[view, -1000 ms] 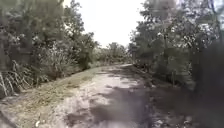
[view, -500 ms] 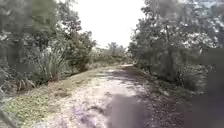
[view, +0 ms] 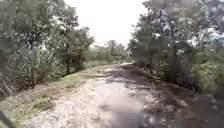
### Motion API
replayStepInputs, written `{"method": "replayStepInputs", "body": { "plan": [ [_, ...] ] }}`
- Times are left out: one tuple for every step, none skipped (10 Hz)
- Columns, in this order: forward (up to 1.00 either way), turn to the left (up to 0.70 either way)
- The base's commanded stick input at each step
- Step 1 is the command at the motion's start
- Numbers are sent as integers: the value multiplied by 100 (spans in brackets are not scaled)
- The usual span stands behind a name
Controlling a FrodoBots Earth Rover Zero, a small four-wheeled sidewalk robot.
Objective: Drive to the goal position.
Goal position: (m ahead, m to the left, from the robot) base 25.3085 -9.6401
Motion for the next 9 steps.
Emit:
{"method": "replayStepInputs", "body": {
  "plan": [
    [85, 0],
    [85, 0],
    [85, 0],
    [85, 0],
    [85, 0],
    [85, 0],
    [85, 0],
    [85, 0],
    [85, 0]
  ]
}}
